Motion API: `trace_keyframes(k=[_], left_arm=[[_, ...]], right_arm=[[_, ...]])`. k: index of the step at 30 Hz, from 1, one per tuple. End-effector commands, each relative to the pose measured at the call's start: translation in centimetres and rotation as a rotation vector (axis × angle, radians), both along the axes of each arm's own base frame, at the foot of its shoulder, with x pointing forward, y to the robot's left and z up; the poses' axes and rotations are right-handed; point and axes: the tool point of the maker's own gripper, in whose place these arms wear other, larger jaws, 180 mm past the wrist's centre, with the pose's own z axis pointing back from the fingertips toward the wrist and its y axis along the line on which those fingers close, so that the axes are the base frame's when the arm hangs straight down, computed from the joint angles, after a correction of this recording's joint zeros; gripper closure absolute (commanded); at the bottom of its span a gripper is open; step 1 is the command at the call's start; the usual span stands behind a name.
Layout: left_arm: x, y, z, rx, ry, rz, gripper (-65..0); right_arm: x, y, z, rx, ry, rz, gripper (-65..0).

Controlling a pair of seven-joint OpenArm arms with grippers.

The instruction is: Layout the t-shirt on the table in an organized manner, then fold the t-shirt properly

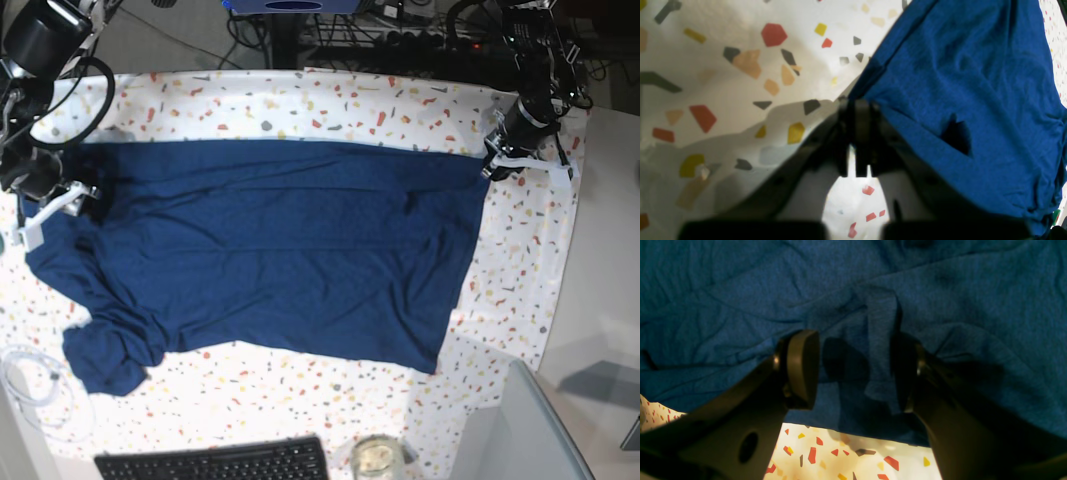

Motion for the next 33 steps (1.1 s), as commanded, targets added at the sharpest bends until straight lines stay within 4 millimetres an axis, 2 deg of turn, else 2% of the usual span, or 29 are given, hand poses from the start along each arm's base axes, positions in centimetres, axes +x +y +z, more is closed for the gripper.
trace_keyframes(k=[1, 20, 25, 29, 33], left_arm=[[0.8, 0.6, 1.0, 0.015, -0.037, 0.0, 0.0], [1.9, 0.4, 1.7, 0.01, -0.069, 0.002, 0.0], [3.4, 0.2, 2.4, 0.007, -0.099, -0.003, 0.0], [4.8, -1.6, 2.1, -0.014, -0.086, -0.031, 0.0], [6.7, -2.9, 2.9, -0.022, -0.114, -0.06, 0.0]], right_arm=[[1.1, -0.8, 1.2, -0.014, -0.054, -0.002, -32.7], [1.1, -0.8, 1.2, -0.014, -0.053, 0.001, -32.7], [1.1, -0.7, 1.2, -0.014, -0.052, 0.004, -32.7], [1.1, -0.7, 1.2, -0.014, -0.052, 0.004, -32.7], [1.1, -0.6, 1.2, -0.014, -0.05, 0.007, -32.7]])
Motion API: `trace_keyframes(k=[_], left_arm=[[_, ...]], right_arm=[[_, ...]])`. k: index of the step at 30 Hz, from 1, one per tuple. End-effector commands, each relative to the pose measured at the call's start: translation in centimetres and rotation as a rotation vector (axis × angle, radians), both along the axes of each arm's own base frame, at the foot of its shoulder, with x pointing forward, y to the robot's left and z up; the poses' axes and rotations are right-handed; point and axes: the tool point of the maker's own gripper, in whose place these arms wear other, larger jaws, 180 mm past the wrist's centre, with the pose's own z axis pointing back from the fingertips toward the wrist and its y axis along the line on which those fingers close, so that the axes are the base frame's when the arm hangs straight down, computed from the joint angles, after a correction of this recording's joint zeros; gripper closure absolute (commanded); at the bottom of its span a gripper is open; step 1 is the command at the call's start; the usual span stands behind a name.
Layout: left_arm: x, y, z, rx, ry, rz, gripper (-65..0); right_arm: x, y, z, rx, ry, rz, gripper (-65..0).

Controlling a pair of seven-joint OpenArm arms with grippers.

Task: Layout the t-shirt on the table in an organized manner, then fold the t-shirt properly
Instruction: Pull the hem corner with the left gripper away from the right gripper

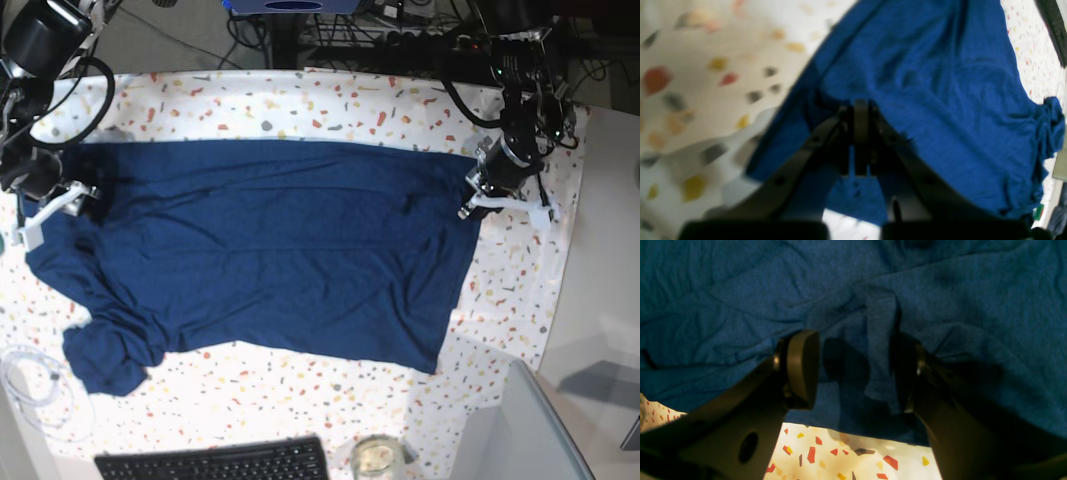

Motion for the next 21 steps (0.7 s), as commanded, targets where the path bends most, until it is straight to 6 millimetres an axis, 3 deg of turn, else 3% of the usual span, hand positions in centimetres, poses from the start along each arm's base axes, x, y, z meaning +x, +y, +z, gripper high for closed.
trace_keyframes(k=[1, 4, 11, 21], left_arm=[[1.1, 0.6, 1.3, 0.011, -0.05, 0.009, 0.0], [2.2, 0.3, 1.9, 0.004, -0.074, 0.014, 0.0], [3.4, -0.2, 0.6, -0.035, -0.05, 0.021, 0.0], [5.1, 0.0, 1.8, -0.041, -0.089, 0.032, 0.0]], right_arm=[[1.1, -0.6, 1.2, -0.014, -0.052, 0.005, -32.7], [1.1, -0.7, 1.2, -0.014, -0.052, 0.002, -32.7], [1.1, -0.6, 1.2, -0.014, -0.05, 0.006, -32.7], [1.1, -0.6, 1.2, -0.014, -0.05, 0.006, -32.7]])
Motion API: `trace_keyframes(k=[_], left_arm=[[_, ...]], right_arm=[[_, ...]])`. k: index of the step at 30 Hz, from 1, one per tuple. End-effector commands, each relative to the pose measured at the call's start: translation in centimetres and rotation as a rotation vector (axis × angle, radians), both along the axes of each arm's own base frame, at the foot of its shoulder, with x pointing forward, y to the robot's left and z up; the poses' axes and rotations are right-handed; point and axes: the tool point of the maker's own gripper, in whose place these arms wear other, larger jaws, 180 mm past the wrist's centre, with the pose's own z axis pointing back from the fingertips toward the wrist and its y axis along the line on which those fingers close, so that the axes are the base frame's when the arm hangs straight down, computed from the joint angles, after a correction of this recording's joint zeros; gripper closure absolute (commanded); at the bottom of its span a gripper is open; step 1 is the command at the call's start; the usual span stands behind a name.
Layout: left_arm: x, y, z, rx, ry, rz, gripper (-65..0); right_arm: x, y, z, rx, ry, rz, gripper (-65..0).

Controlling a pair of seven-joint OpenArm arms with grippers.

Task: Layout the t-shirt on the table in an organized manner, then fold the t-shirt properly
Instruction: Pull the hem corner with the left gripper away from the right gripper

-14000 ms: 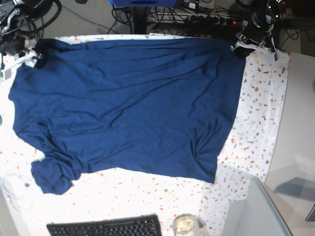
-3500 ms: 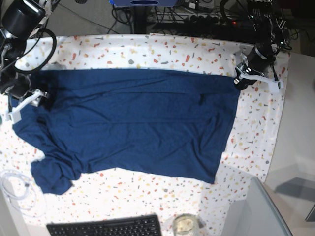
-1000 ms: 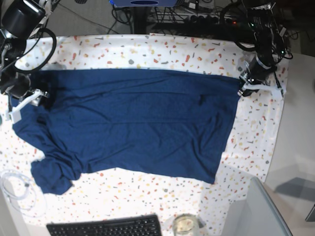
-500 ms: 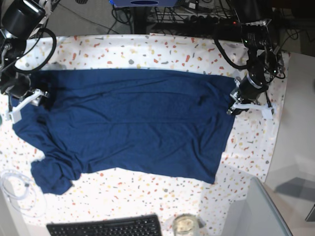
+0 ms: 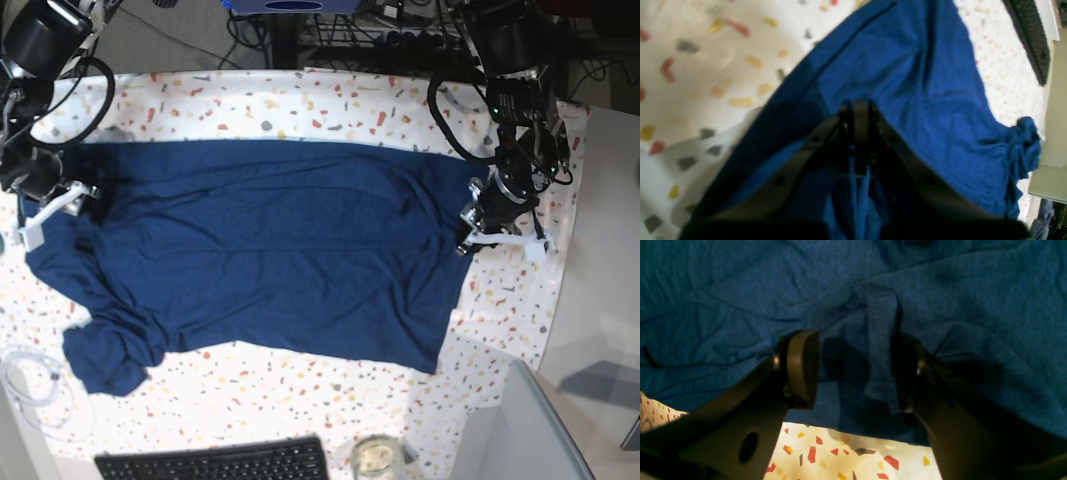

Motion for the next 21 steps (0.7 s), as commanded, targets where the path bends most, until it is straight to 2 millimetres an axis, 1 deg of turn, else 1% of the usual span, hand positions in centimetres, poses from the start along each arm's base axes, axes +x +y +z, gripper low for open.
trace_keyframes(k=[1, 5, 9, 11, 13, 14, 15, 16, 18, 19, 21], left_arm=[[1.0, 0.5, 1.3, 0.009, -0.051, 0.006, 0.0], [1.0, 0.5, 1.4, 0.009, -0.052, 0.008, 0.0], [1.0, 0.5, 1.4, 0.008, -0.052, 0.008, -19.1], [1.0, 0.5, 1.5, 0.007, -0.056, 0.009, -26.8], [0.8, 0.6, 1.5, 0.01, -0.056, 0.01, -36.4], [0.8, 0.6, 1.8, 0.018, -0.065, 0.008, -39.5], [0.9, 0.8, 2.6, 0.027, -0.086, 0.011, -41.8], [0.2, 1.0, 2.8, 0.032, -0.091, 0.022, -43.4], [-1.0, 0.9, 4.1, 0.045, -0.124, 0.042, -43.3], [-1.9, 0.9, 4.4, 0.054, -0.126, 0.048, -43.4], [-4.5, 1.2, 3.7, 0.071, -0.091, 0.056, -43.4]], right_arm=[[1.2, -0.7, 1.2, -0.014, -0.052, 0.005, -32.7], [1.2, -0.7, 1.2, -0.014, -0.052, 0.005, -32.7], [1.2, -0.7, 1.2, -0.014, -0.052, 0.005, -32.7], [1.2, -0.7, 1.2, -0.014, -0.052, 0.005, -32.7], [1.2, -0.7, 1.2, -0.014, -0.052, 0.005, -32.7], [1.2, -0.7, 1.3, -0.015, -0.053, 0.005, -32.7], [1.2, -0.7, 1.3, -0.015, -0.053, 0.005, -32.7], [1.0, -0.7, 1.2, -0.016, -0.05, 0.005, -32.7], [0.7, -0.7, 1.0, -0.017, -0.045, 0.004, -32.7], [0.6, -0.7, 1.0, -0.018, -0.045, 0.005, -32.7], [0.2, -1.1, 1.1, -0.027, -0.049, -0.003, -32.7]])
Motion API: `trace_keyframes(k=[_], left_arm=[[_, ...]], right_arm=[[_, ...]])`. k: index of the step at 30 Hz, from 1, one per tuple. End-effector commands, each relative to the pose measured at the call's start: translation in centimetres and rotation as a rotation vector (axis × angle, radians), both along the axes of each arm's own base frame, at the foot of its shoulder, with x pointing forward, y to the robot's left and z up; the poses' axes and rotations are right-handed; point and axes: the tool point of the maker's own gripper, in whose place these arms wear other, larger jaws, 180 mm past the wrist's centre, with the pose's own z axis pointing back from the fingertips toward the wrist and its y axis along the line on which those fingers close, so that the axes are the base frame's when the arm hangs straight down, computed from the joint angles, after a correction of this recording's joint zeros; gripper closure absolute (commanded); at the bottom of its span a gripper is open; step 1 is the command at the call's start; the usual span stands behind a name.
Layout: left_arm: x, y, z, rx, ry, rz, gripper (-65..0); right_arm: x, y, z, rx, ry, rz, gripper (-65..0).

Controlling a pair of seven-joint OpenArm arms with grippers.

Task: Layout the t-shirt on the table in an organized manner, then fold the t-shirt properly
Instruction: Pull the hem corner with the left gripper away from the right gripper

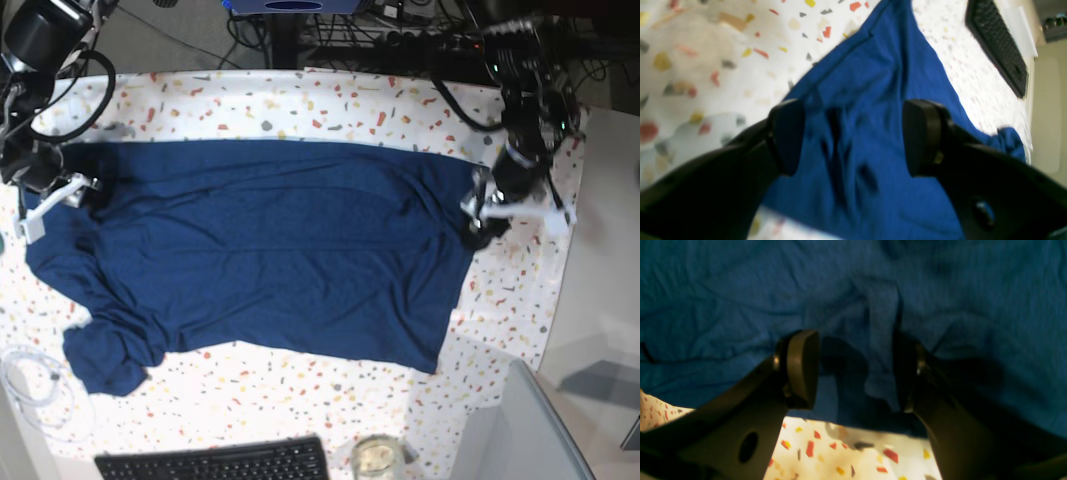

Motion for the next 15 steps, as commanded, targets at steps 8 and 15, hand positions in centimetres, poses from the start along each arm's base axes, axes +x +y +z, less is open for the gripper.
trace_keyframes(k=[8, 15], left_arm=[[-5.1, 2.5, -3.3, 0.011, 0.062, -0.007, -43.4], [-3.8, 3.0, -3.7, 0.006, 0.06, -0.018, -43.3]], right_arm=[[0.8, -0.9, 5.1, -0.127, -0.155, 0.02, -32.7], [0.2, -0.9, 4.9, -0.131, -0.146, 0.02, -32.7]])
